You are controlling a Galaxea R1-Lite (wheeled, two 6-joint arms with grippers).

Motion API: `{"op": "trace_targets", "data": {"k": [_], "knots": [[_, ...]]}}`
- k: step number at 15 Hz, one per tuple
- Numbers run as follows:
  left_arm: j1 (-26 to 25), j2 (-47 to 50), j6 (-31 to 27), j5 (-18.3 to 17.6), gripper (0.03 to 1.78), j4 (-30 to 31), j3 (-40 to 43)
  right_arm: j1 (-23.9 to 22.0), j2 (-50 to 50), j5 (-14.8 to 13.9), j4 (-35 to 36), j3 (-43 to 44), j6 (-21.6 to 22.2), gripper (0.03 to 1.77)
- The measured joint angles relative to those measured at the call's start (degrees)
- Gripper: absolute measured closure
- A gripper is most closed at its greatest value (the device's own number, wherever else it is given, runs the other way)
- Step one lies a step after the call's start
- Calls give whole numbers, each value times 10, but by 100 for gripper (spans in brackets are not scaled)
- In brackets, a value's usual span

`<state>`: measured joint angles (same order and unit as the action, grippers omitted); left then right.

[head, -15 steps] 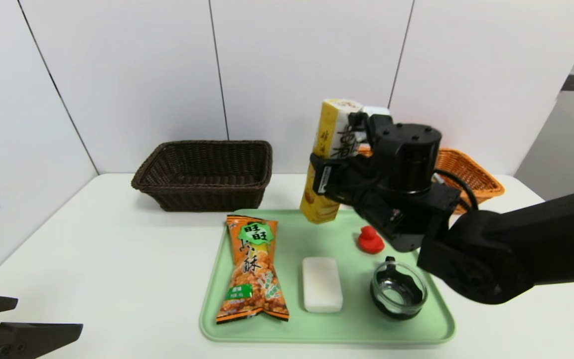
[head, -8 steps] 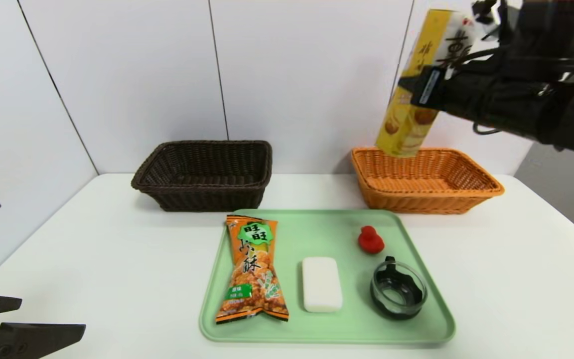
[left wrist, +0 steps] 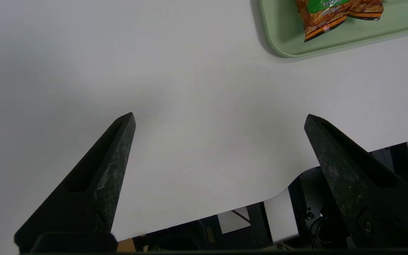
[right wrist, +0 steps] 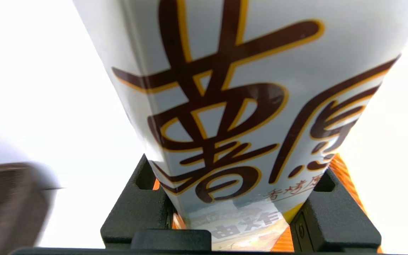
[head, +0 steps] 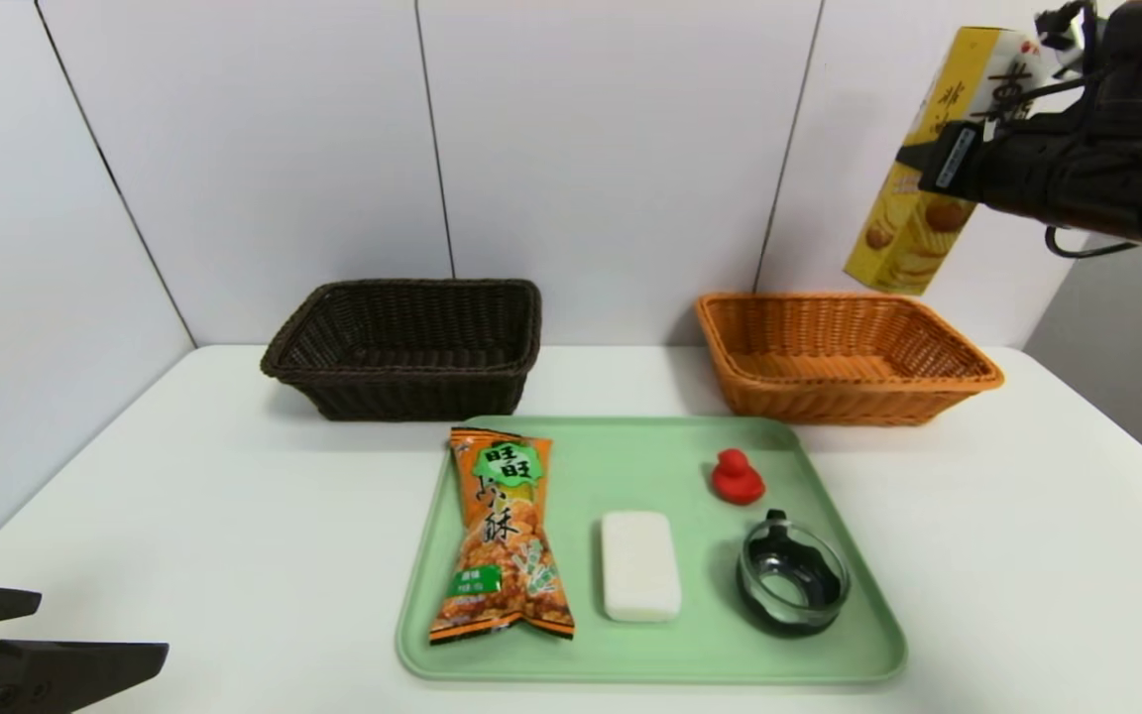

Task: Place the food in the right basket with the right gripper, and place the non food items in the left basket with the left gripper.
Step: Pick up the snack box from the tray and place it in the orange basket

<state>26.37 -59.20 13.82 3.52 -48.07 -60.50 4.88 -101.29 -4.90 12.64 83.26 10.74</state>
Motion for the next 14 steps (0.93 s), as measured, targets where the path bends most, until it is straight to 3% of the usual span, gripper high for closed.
{"op": "trace_targets", "data": {"k": [5, 11, 14], "knots": [[0, -1, 0, 0, 12, 1, 0, -50, -50, 0, 5, -22, 5, 96], [0, -3, 0, -5, 12, 1, 1, -71, -100, 2, 130, -57, 3, 96], [0, -3, 0, -5, 12, 1, 1, -70, -118, 3, 139, -67, 1, 96]]}}
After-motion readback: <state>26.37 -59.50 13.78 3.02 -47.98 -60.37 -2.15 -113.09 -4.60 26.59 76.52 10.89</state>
